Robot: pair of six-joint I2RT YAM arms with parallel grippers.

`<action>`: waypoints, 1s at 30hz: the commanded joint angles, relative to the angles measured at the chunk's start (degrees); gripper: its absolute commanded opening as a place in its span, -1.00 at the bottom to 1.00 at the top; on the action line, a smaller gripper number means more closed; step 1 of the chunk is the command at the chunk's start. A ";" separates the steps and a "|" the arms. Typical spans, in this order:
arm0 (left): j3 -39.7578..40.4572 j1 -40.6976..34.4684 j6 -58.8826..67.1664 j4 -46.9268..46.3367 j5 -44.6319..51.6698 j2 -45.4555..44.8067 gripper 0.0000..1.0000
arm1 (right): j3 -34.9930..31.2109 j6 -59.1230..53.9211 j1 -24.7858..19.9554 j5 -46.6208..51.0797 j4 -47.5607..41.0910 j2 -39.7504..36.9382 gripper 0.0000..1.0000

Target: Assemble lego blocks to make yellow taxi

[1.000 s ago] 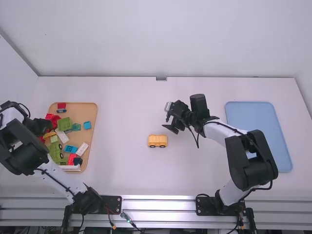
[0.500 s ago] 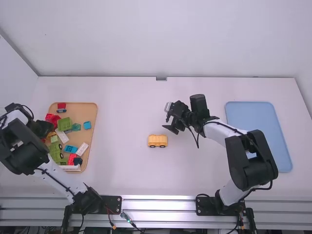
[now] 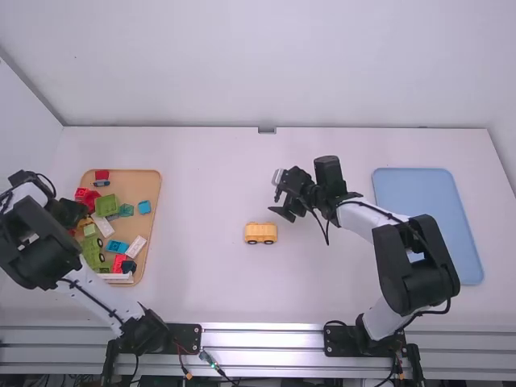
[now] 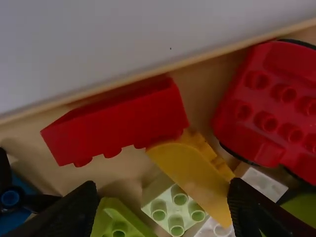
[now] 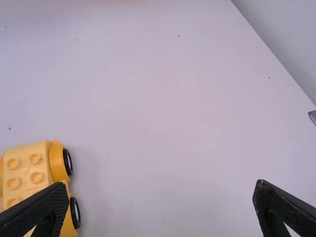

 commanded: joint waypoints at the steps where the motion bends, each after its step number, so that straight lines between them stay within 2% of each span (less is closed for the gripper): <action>1: -0.39 -0.15 2.71 -1.42 2.67 1.09 0.42 | 0.48 0.37 -0.13 -0.33 0.09 -0.37 0.98; 7: 2.91 -0.24 0.00 -3.21 2.99 1.09 0.40 | 0.48 0.37 -0.15 -0.35 0.11 -0.37 0.98; 15: -0.24 -1.99 -2.36 1.49 0.63 1.36 0.38 | 0.48 0.37 -0.11 -0.37 0.13 -0.37 0.98; 24: -2.32 -3.17 -2.05 2.80 -1.09 1.36 0.11 | 0.48 0.39 -0.15 -0.15 0.09 -0.37 0.98; 30: -2.32 -3.13 -2.27 1.88 -4.90 1.36 0.11 | 0.48 0.39 -0.11 -0.31 -0.11 -0.37 0.98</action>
